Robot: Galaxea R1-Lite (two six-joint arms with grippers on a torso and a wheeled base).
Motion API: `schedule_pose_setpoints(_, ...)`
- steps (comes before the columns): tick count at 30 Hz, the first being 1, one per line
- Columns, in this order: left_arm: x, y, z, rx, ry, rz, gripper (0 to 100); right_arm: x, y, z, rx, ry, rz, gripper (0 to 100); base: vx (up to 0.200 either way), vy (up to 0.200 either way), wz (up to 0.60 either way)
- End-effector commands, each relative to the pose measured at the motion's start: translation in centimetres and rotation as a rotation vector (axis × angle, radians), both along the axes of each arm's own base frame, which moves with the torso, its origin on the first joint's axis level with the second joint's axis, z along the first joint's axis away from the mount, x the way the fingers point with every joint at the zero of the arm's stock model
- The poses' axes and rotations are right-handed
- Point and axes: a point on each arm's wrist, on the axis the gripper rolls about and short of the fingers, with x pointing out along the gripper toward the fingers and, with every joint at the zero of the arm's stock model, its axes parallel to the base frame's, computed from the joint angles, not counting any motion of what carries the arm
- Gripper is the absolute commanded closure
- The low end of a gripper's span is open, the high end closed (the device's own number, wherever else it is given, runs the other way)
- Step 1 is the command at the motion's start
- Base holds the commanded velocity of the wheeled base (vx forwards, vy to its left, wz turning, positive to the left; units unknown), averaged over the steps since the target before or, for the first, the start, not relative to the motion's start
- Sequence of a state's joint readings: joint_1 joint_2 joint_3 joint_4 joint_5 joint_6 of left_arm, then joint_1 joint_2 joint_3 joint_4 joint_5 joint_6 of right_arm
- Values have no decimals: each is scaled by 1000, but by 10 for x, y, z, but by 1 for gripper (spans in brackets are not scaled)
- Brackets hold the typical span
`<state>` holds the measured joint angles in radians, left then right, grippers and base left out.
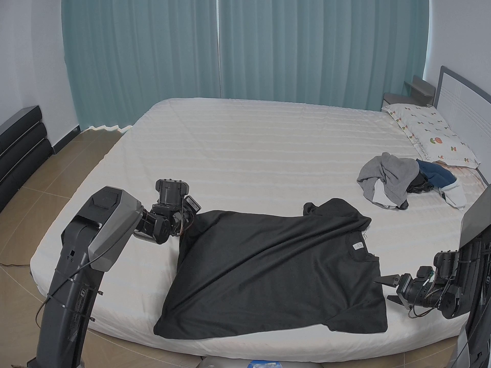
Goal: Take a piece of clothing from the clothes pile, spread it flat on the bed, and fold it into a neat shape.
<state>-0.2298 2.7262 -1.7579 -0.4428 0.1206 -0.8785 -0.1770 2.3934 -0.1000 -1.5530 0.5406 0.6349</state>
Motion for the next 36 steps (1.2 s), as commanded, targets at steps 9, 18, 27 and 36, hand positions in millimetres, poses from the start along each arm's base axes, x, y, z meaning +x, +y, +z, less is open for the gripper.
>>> schedule_pose_setpoints(9, 39, 29, 3, -69, -229, 170, 100, 0, 0, 2, -2, -18, 0, 0, 0, 0, 0)
schedule_pose_setpoints(18, 39, 27, -1, -40, -249, 147, 100, 0, -1, 2, -2, -15, -2, 0, 0, 0, 0)
schedule_pose_setpoints(27, 39, 25, 2, -40, -252, 150, 0, 0, -1, 2, -2, -16, -2, 0, 0, 0, 0)
schedule_pose_setpoints(36, 34, 29, 6, -25, -229, 177, 0, -1, 0, 2, -2, -15, -2, 0, 0, 0, 0)
